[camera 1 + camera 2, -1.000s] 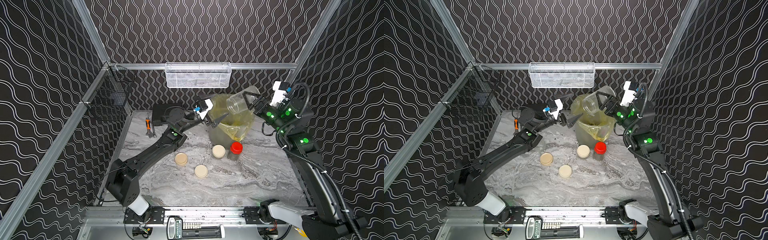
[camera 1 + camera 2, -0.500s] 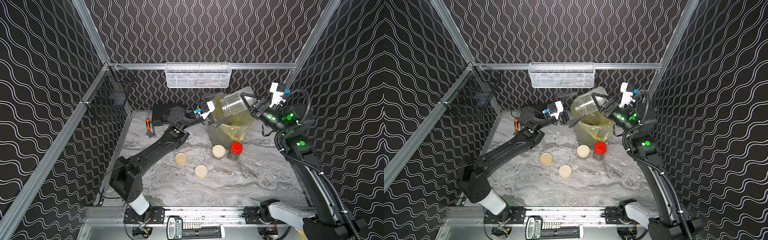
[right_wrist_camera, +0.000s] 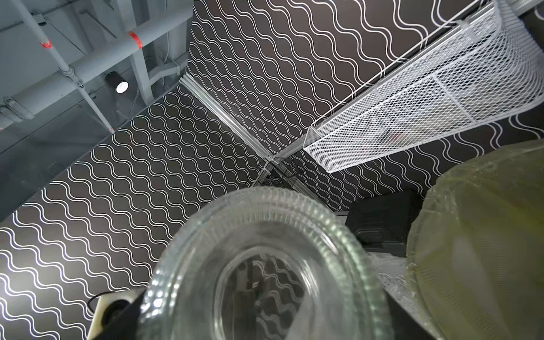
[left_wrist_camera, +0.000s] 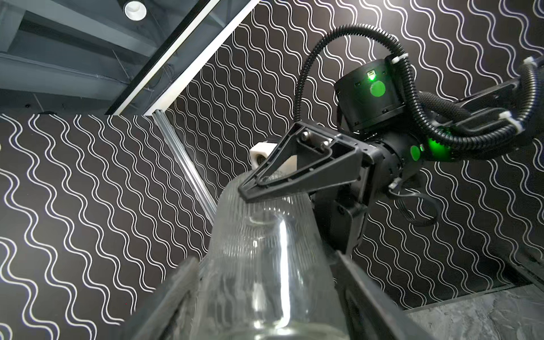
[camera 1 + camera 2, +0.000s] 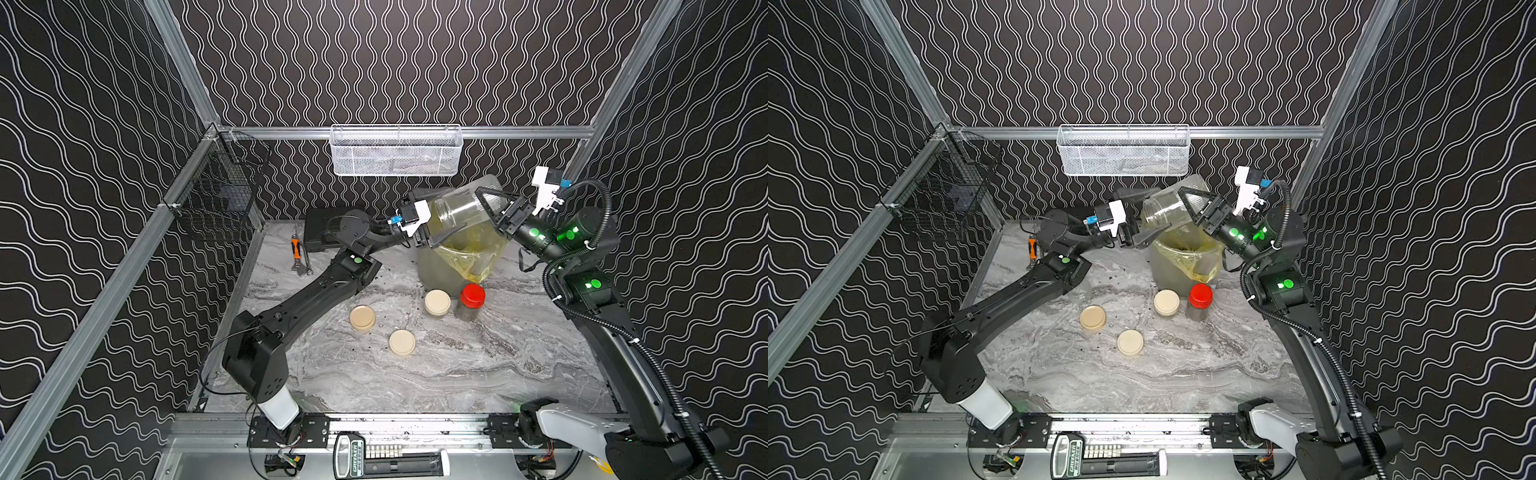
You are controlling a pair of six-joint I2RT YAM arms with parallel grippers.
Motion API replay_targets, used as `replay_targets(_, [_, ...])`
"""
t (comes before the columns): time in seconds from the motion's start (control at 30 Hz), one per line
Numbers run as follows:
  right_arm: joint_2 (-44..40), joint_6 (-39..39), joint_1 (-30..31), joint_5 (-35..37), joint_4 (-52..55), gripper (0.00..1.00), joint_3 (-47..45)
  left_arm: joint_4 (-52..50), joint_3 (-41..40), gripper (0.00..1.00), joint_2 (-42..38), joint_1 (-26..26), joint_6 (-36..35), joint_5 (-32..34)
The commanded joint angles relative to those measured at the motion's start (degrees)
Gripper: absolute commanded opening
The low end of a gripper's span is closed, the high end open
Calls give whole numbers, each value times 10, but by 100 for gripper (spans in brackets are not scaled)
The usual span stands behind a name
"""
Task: Empty moldy tea leaves from jars
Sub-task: Place the jar at the center of the board.
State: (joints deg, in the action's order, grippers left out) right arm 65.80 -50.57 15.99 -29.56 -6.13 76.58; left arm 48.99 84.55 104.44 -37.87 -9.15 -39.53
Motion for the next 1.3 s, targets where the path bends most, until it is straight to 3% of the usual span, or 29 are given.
replay_targets(0.0, [0,-17,5,-39,-53,0,-4,-40,12,91,5,1,4,22])
replay_targets(0.3, [0,-12,6,-39,-57,0,4,-45,8,96,4,2,1,43])
replay_targets(0.57, [2,-21,11,-48,-70,0,-4,-71,37,82,18,-6,-2,42])
replay_targets(0.6, [2,-21,12,-48,-71,0,-4,-71,39,83,19,-6,0,42])
replay_targets(0.67, [3,-20,13,-49,-71,0,-4,-67,41,94,23,-7,6,43])
replay_targets(0.73, [2,-17,12,-50,-70,0,-4,-61,41,96,25,-8,11,44])
replay_targets(0.87, [0,-11,13,-46,-65,0,-5,-61,42,83,26,-8,12,44])
replay_targets(1.03, [1,-15,13,-47,-69,0,-14,-63,39,54,22,-8,9,38])
replay_targets(1.13, [1,-20,13,-51,-77,0,-21,-54,30,49,16,-8,13,40])
replay_targets(1.17, [0,-18,13,-51,-77,2,-23,-53,26,47,12,-8,16,42])
replay_targets(1.2, [-2,-15,13,-51,-79,15,-27,-52,24,45,7,-8,22,45])
replay_targets(1.27, [-7,-10,12,-55,-88,56,-37,-60,20,39,-1,-8,37,63])
